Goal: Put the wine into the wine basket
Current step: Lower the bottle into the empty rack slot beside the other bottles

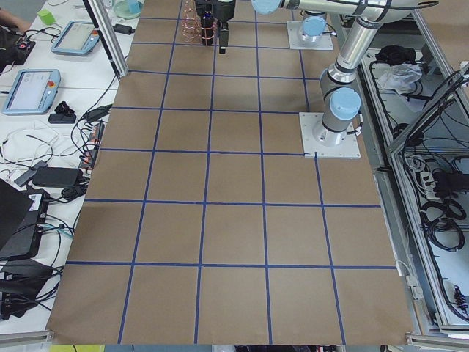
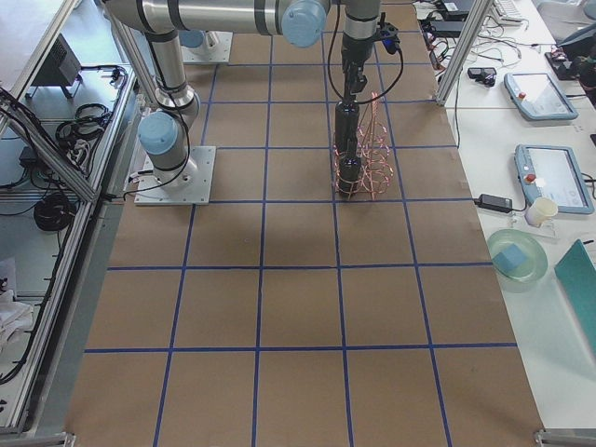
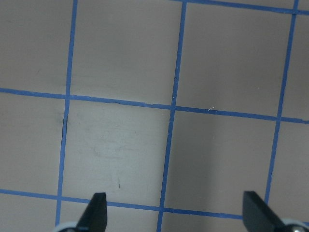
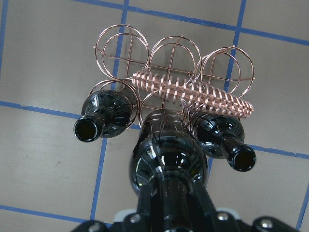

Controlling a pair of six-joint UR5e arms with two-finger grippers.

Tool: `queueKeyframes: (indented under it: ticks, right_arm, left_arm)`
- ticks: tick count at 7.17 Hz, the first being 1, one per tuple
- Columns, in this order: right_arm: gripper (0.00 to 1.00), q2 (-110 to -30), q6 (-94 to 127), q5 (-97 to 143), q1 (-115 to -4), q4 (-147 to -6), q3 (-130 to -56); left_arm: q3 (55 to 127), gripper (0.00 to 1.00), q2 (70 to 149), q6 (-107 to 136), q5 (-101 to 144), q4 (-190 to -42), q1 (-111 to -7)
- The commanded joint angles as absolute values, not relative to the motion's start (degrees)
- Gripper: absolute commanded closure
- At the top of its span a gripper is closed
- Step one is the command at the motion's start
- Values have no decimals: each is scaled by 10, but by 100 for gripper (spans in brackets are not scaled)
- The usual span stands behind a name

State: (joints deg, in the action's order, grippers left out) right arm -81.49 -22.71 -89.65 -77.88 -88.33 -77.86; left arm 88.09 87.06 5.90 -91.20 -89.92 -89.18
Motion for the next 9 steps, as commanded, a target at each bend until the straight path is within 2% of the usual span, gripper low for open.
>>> queueKeyframes:
  ticks: [1, 9]
  right_arm:
    - [100, -806, -226, -898, -780, -896, -781]
    - [100, -774, -226, -893, -780, -947, -816]
  left_arm:
    - [884, 0, 869, 57, -911, -904, -893]
    - [884, 0, 871, 55, -909, -897, -891]
